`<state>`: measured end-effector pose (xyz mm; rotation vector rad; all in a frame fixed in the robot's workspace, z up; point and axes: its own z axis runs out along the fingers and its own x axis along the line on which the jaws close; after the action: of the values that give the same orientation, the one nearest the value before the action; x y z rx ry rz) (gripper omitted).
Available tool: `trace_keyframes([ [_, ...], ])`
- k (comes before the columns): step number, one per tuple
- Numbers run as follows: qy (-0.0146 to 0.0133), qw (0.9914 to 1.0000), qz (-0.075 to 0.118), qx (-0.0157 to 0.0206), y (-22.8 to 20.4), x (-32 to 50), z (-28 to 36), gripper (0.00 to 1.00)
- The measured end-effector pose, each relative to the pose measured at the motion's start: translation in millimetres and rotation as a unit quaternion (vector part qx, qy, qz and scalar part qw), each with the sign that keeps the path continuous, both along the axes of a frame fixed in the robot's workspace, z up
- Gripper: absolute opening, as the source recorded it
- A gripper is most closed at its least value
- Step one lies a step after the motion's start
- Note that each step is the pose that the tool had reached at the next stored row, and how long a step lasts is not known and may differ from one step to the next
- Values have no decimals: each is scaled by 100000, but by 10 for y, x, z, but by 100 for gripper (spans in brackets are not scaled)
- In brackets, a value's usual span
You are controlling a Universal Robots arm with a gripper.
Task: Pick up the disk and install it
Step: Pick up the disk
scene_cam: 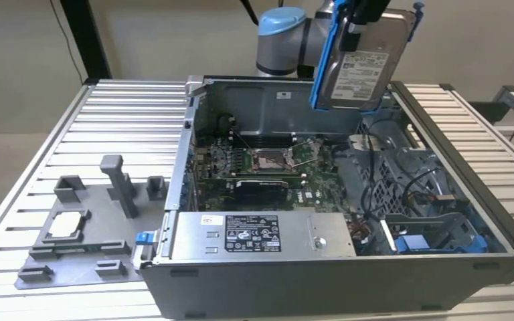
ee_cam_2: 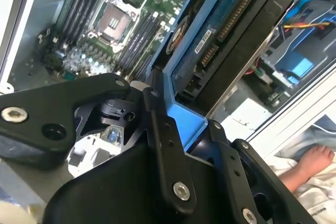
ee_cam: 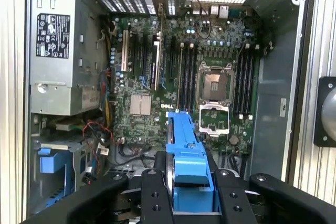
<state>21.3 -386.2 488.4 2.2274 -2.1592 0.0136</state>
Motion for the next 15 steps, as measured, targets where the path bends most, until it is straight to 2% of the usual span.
trace_keyframes([
  [15,59,100000,249,-4,0,679,0,0],
])
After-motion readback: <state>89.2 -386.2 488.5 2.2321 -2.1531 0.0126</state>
